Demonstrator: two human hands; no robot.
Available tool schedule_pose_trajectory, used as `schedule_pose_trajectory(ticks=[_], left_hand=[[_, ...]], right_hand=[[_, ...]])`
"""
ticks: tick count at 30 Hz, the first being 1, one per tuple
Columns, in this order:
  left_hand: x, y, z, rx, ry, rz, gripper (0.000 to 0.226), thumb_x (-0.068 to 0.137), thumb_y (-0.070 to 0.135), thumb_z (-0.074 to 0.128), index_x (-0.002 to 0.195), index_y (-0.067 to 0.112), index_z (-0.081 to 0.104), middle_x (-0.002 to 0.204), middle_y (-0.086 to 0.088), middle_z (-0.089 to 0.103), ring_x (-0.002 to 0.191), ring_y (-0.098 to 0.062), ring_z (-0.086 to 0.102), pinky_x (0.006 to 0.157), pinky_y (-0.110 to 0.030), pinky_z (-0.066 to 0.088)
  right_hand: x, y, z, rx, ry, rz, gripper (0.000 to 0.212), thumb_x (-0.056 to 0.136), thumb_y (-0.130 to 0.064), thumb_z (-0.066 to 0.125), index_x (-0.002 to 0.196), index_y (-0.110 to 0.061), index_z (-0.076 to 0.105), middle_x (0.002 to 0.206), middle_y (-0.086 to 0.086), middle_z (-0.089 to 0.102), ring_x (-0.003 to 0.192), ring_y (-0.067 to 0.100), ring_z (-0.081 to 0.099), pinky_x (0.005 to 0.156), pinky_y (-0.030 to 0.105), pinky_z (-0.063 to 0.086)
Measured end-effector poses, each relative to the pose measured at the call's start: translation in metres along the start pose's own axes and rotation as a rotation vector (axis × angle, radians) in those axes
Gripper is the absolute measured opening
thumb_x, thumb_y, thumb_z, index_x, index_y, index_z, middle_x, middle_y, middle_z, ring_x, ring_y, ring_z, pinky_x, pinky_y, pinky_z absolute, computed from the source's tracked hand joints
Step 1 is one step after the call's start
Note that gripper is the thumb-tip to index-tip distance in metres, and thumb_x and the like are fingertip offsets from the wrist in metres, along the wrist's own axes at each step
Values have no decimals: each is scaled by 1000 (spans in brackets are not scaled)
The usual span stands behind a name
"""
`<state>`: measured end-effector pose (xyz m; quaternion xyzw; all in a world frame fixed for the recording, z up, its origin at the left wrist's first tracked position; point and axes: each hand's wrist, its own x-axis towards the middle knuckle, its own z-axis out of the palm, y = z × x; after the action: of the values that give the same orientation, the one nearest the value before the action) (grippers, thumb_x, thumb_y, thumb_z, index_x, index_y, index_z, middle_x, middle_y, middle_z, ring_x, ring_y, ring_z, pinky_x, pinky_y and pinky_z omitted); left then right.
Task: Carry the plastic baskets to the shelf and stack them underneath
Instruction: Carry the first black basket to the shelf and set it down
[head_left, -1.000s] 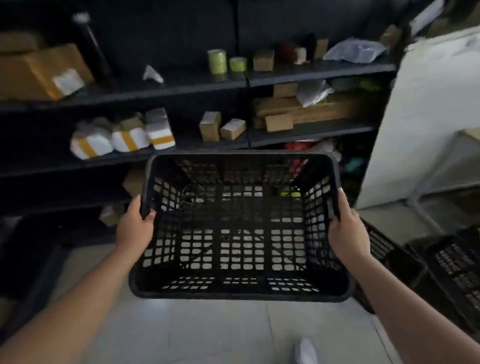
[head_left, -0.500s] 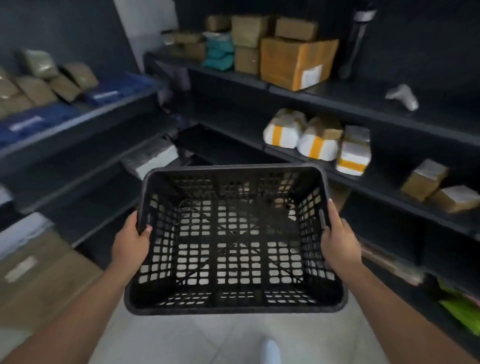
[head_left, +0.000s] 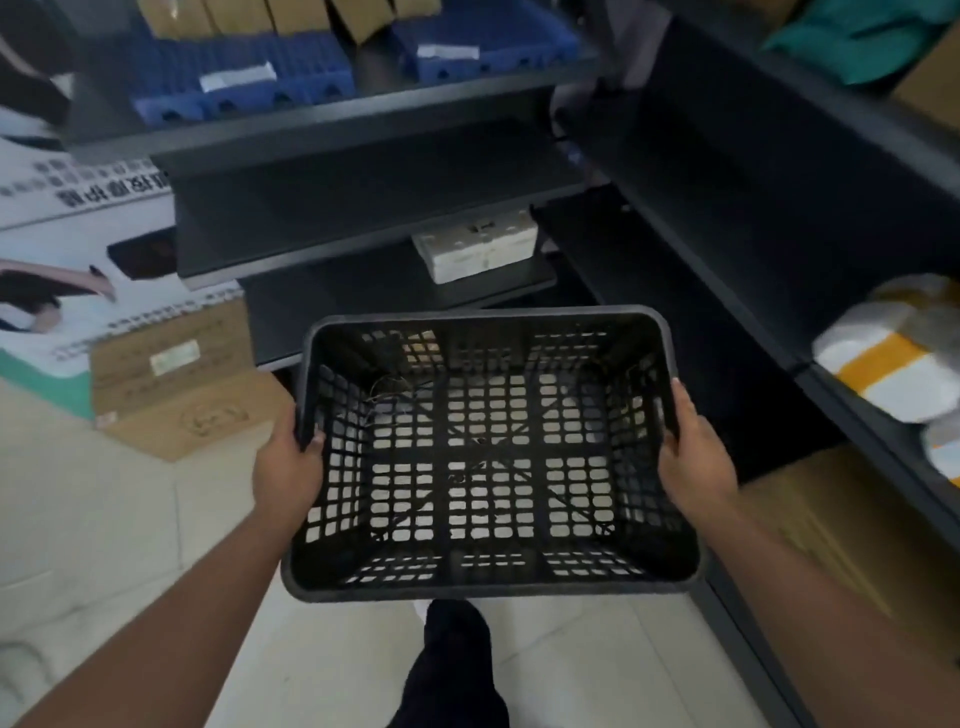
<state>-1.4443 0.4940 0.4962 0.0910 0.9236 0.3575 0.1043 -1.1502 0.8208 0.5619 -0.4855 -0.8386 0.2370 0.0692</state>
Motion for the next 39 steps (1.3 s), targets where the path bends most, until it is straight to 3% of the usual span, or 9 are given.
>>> schedule_pose_trajectory(ticks=[7, 11, 16, 20, 24, 30, 34, 37, 39], left_hand=[[96, -47, 104, 11, -25, -172, 36, 97, 19, 54, 132, 22, 50, 108, -9, 70, 88, -33, 63, 70, -37, 45], [131, -91, 189, -6, -23, -301, 34, 97, 22, 52, 129, 30, 49, 104, -4, 71, 81, -29, 64, 70, -40, 50], [169, -170, 301, -38, -11, -418, 29, 94, 23, 53, 120, 36, 50, 92, 1, 71, 78, -28, 67, 66, -40, 54], [194, -242, 390, -66, 16, -460, 31, 96, 19, 54, 126, 27, 51, 97, 2, 69, 79, -20, 66, 59, -27, 43], [209, -299, 450, -46, 42, -477, 31, 95, 18, 54, 125, 24, 52, 103, 5, 67, 86, -22, 64, 68, -31, 43], [221, -339, 480, 13, 63, -483, 27, 93, 26, 53, 119, 32, 52, 102, 3, 70, 88, -29, 66, 76, -44, 54], [223, -337, 474, 63, -4, -496, 40, 95, 24, 55, 134, 28, 47, 105, -2, 68, 79, -23, 66, 61, -28, 46], [214, -322, 446, 155, -75, -457, 72, 88, 26, 68, 151, 24, 33, 136, -6, 56, 114, -28, 59, 89, -39, 48], [206, -295, 424, 209, -109, -404, 80, 84, 26, 73, 152, 17, 33, 146, -14, 48, 131, -34, 47, 104, -47, 39]], right_hand=[[137, 14, 127, -9, -142, -37, 66, 94, -29, 41, 147, -52, 9, 142, 8, 48, 118, 33, 55, 94, 51, 47], [210, 49, 219, -38, -180, -112, 74, 95, -21, 43, 140, -60, -1, 138, 14, 50, 111, 36, 57, 86, 50, 49], [287, 96, 356, -62, -231, -98, 68, 96, -9, 46, 153, -32, 18, 134, 20, 54, 106, 41, 57, 79, 39, 43], [335, 153, 475, -46, -249, -171, 78, 94, -11, 48, 148, -50, 8, 128, 21, 56, 98, 41, 61, 78, 45, 50], [358, 190, 560, -92, -247, -223, 74, 92, -9, 51, 152, -36, 17, 113, 21, 59, 88, 43, 61, 70, 46, 52], [362, 209, 614, -101, -239, -227, 69, 93, -7, 50, 153, -25, 22, 110, 25, 58, 85, 47, 60, 67, 44, 48], [364, 204, 614, -161, -288, -226, 69, 94, -11, 50, 153, -25, 20, 117, 23, 55, 85, 44, 60, 64, 36, 41], [362, 184, 591, -209, -323, -213, 68, 91, -22, 57, 151, -26, 24, 142, 20, 39, 115, 44, 51, 84, 48, 50], [354, 163, 563, -196, -331, -234, 67, 88, -27, 61, 148, -23, 32, 153, 16, 29, 134, 39, 36, 104, 52, 40]])
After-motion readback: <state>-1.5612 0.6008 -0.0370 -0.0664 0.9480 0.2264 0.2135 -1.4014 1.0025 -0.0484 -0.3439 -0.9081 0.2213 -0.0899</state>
